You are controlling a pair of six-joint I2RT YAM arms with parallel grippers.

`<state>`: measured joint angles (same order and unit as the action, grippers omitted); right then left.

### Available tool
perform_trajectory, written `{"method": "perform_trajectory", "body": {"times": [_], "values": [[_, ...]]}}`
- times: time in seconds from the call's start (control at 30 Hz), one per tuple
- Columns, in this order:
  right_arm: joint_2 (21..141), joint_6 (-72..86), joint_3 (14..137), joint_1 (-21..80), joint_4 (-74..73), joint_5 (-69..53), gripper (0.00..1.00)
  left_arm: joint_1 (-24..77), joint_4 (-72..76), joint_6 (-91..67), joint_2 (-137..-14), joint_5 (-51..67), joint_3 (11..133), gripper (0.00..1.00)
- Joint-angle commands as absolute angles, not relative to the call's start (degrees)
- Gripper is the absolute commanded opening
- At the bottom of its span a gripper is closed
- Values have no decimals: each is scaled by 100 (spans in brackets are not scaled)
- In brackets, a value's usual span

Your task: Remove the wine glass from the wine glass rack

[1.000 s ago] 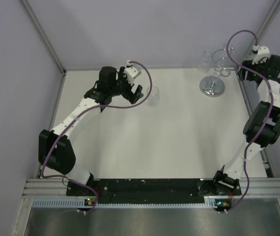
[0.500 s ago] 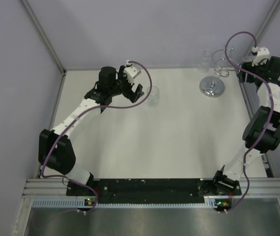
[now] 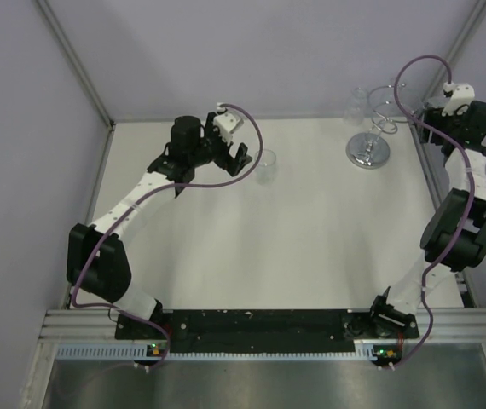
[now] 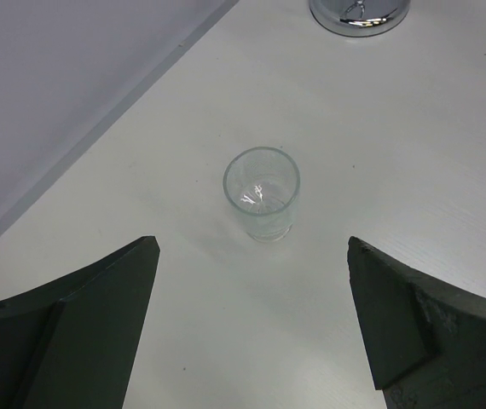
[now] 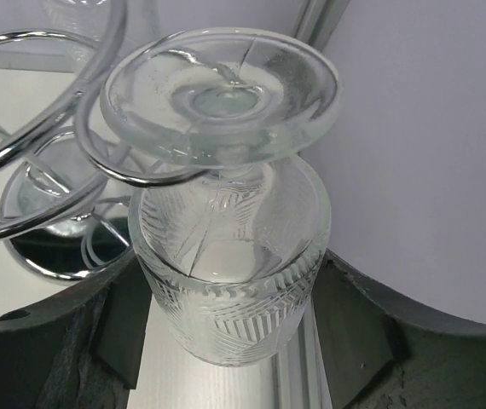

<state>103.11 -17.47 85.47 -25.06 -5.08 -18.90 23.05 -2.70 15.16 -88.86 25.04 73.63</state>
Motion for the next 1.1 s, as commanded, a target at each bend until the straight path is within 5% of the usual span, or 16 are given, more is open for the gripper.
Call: {"method": "perform_trajectory", "body": {"times": [0.0,0.3,0.6,0.83,1.07], "values": [[9747,-1468,8587,-2733,273,-1521,0,2320,386,1038,-8605,2566,7330,97],[8817,-837,8131,-2786,-385,-2038,0,2338,729,1264,-8596,2847,7541,96],[7067,1377,7848,-1918,-1239,-3241,0,2970,1685,3494,-8174,2409,6795,95],[8348,3943,8384,-801,437,-5456,0,3348,2986,4859,-8446,2206,6671,86],[9491,5360,9166,-45,1450,-5844,0,3700,4314,5449,-9017,1644,6758,73]]}}
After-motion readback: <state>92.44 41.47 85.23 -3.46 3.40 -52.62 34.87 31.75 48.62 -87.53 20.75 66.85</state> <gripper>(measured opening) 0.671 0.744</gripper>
